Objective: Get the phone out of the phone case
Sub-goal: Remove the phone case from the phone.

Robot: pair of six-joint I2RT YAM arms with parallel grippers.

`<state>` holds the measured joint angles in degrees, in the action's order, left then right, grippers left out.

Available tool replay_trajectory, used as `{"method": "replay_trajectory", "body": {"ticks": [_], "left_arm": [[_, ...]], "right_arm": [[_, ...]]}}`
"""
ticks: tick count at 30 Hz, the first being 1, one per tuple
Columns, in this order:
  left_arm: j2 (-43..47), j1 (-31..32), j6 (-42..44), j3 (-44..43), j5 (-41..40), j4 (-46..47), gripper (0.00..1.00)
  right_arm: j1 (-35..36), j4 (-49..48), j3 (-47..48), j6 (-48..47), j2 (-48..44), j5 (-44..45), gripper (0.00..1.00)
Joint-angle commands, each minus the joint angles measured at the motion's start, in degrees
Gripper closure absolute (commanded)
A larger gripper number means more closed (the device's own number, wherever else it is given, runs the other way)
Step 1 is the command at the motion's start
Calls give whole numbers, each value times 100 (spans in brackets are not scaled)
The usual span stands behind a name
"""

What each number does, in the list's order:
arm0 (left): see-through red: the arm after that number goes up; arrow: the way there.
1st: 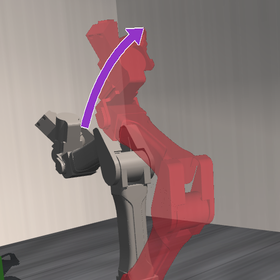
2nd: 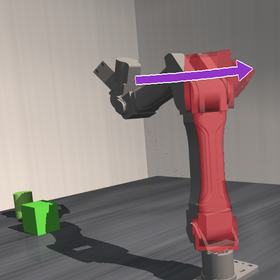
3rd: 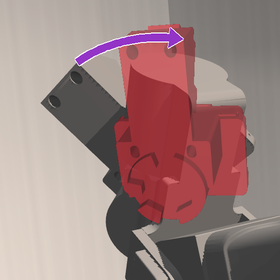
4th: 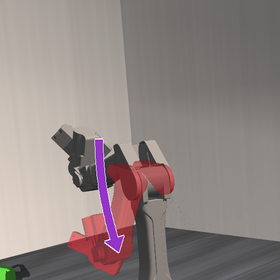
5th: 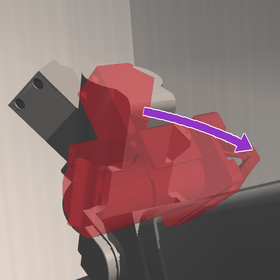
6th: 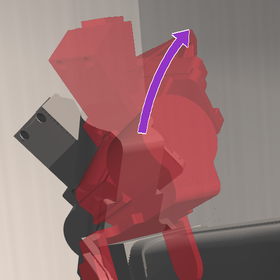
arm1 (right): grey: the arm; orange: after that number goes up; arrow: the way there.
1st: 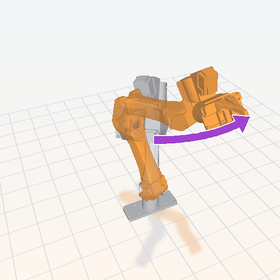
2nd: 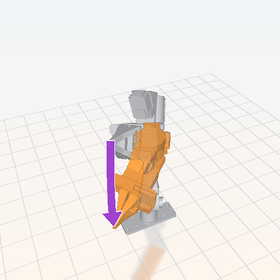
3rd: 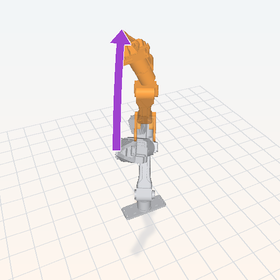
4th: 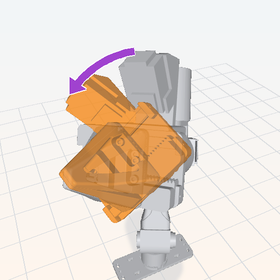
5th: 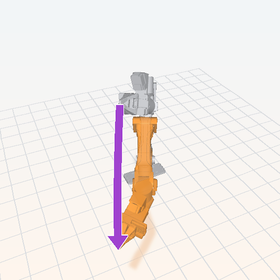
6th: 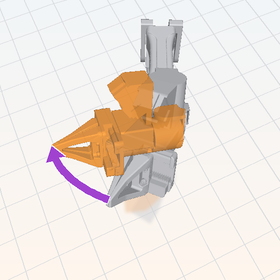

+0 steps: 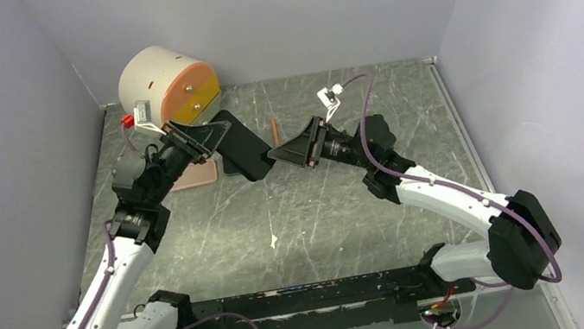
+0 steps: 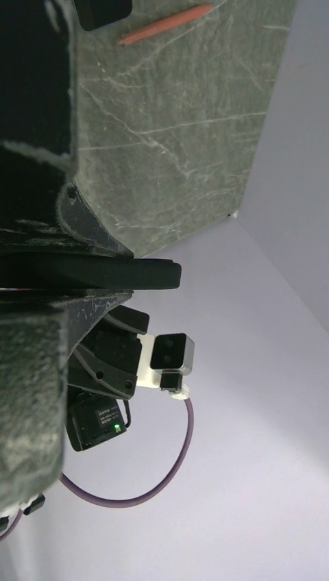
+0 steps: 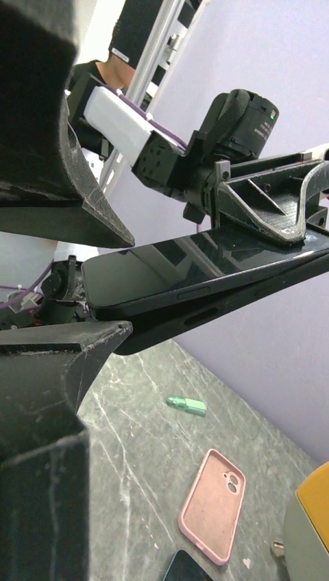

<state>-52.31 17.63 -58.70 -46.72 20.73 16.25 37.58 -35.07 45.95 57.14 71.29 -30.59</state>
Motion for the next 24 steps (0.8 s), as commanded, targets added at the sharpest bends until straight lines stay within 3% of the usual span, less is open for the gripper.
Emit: {"method": "replay_trajectory", "body": {"ticks": [1,20,22,24], "left_arm": [[159,30,541,-269,91,-381,98],[-351,30,-913,62,396,1408,97],[-346,29,-905,108,387,1405,97],[-306,29,-770,103,392,1267,97]], "right_arm": [[30,-648,351,26,-278,-180,54],[98,-2013,707,1028,557,-1269,67],[92,-2179,778,1138,654,-1341,74],[84,-2317,784,1239,700,-1300,87]]}}
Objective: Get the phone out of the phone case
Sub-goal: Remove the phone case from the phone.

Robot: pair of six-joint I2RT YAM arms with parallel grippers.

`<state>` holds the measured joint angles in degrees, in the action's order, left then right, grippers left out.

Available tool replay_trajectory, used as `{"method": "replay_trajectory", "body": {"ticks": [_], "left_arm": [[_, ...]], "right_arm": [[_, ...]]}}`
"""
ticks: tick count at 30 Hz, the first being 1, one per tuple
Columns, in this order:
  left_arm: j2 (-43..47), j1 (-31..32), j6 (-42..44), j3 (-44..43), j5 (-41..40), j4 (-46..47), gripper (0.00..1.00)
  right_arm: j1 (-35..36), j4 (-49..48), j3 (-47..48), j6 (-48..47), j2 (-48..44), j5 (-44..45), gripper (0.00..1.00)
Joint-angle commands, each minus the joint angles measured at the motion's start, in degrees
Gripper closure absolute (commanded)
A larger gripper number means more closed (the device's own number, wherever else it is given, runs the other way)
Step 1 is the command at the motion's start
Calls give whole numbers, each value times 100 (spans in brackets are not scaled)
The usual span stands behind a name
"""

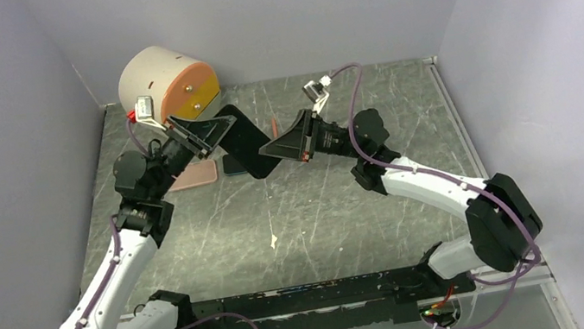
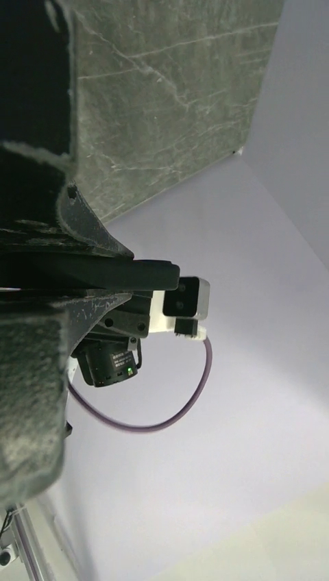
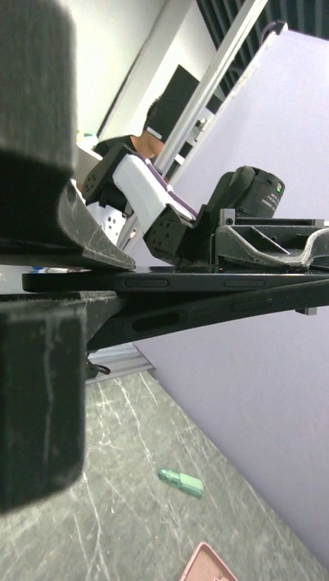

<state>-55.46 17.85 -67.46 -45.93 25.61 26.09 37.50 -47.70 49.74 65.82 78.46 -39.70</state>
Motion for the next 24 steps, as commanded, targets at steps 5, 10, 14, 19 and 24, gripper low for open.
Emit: {"method": "replay_trajectory", "body": {"ticks": [5,10,14,19,24], "left_arm": [[324,-7,566,22,-434,-414,84],[605,-14,783,33,-715,-924,46],[773,-48,834,54,-832,-1113,30],[989,-71,987,79,-876,-1327,25],[932,-71,1037,71,-443,-1433,26]], "right_arm": [[-17,-1242,478,484,-12,-372,100],[-92,-1133,584,475,-56,-372,100],[-194,-1041,553,512,-110,-285,100],[-492,-764,362,552,-339,-12,100],[-603,-271,437,302,-523,173,100]]}}
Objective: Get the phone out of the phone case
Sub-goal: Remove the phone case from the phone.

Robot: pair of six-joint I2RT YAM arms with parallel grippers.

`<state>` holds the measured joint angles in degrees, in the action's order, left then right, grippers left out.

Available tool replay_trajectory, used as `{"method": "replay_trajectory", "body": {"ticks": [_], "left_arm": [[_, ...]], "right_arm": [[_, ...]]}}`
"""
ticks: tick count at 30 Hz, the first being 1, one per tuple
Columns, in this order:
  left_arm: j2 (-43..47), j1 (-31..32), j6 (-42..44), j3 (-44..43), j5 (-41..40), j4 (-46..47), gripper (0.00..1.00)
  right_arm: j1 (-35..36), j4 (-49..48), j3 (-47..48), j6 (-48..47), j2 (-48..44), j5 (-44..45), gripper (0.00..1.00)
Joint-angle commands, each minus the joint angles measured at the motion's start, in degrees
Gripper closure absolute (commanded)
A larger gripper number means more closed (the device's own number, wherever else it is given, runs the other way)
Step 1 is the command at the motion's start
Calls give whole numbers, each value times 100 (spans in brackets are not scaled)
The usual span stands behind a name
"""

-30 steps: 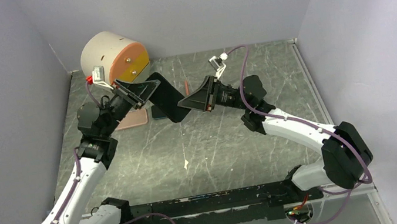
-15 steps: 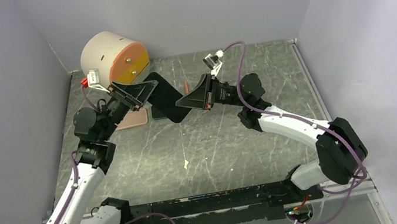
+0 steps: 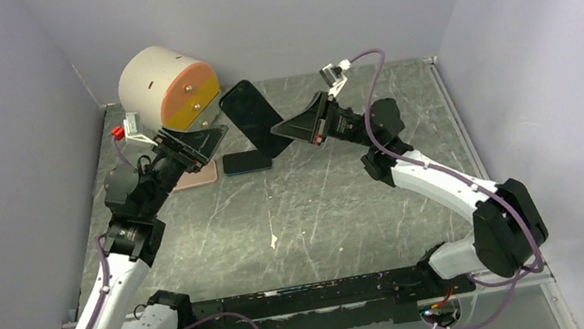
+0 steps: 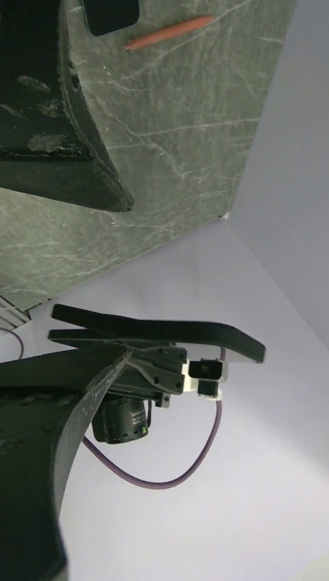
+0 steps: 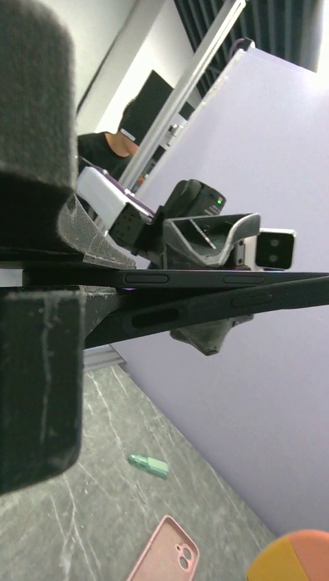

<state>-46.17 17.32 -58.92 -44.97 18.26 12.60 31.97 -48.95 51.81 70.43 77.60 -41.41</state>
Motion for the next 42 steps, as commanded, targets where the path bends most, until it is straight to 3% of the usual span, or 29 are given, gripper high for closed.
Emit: {"method": "replay_trajectory", "body": {"ticks": [1,8,11,25,36,42], "left_arm": [[-81,-18,179,-66,445,-129,26],[-648,50,56,-234,1457,422,32],[-811,187,308,-470,1598,105,32],[-1023,503,316,-434,1706,237,35],[-1160,535,331,-479,1473,165,43],[-1306,535,75,-574,1498,633,43]], "right_arm": [[-50,-53,265,-195,-451,367,100],[-50,100,275,-147,-468,627,100],[-50,122,315,-133,-459,715,100],[-50,258,491,-252,-407,847,100],[-50,230,549,-256,-413,717,100],[-24,247,543,-258,-357,600,100]]}}
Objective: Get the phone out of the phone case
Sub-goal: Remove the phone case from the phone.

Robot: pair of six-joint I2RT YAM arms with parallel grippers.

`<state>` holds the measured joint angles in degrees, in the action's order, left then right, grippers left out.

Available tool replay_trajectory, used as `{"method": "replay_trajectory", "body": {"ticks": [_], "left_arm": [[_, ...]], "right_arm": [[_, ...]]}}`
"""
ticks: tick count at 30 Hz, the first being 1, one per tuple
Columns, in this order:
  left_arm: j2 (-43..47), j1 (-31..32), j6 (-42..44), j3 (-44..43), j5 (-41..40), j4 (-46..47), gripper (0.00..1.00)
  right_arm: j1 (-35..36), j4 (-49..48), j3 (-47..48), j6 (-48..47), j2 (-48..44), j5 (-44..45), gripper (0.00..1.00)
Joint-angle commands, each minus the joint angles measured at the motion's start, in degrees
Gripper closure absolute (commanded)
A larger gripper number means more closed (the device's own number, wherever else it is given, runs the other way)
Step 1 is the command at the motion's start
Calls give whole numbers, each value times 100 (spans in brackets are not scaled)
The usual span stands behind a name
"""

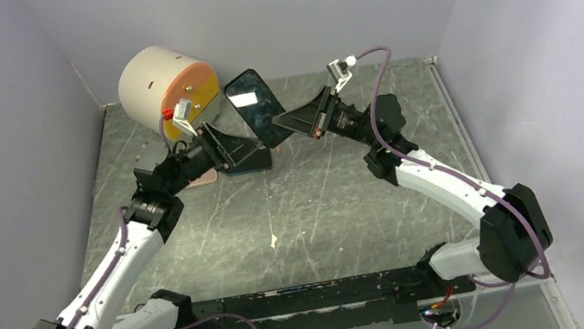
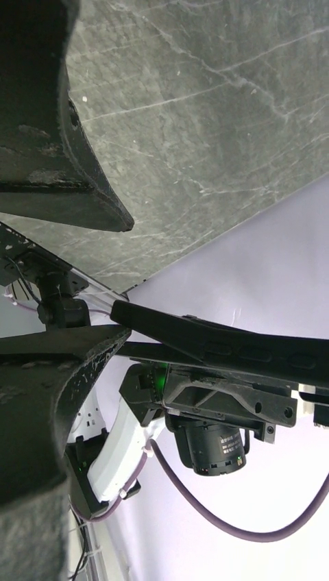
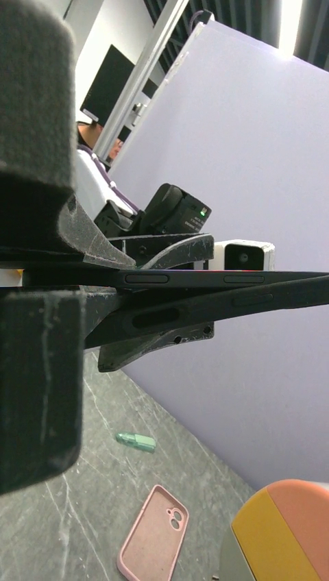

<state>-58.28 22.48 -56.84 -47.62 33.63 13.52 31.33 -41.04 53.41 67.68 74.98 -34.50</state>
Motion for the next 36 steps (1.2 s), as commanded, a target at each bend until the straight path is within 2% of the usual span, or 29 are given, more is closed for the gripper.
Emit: {"method": "replay_trajectory", "body": {"ticks": [1,8,15,17,22,25,31,36], "left_arm": [[-136,20,-161,-355,-26,614,43],[-366,20,-290,-583,-78,1003,44],[-499,20,-462,-545,-243,1435,55],[-528,20,-553,-524,-260,1583,58],[-584,20,-596,-595,-270,1704,79],[-459,12,-490,-571,-565,1374,87],[-148,-117,-434,-378,-1251,787,97],[143,-234,-342,-160,-1859,266,97]], "right_arm": [[56,-546,381,17,-83,-110,100],[157,-426,401,-43,-19,-316,100],[189,-239,356,-154,-80,-465,100],[189,-54,344,-254,-111,-516,100],[189,-110,220,-216,-149,-649,100],[189,8,199,-283,-168,-779,100],[189,159,-6,-297,-245,-980,100],[160,597,-101,-656,-489,-978,100]]}}
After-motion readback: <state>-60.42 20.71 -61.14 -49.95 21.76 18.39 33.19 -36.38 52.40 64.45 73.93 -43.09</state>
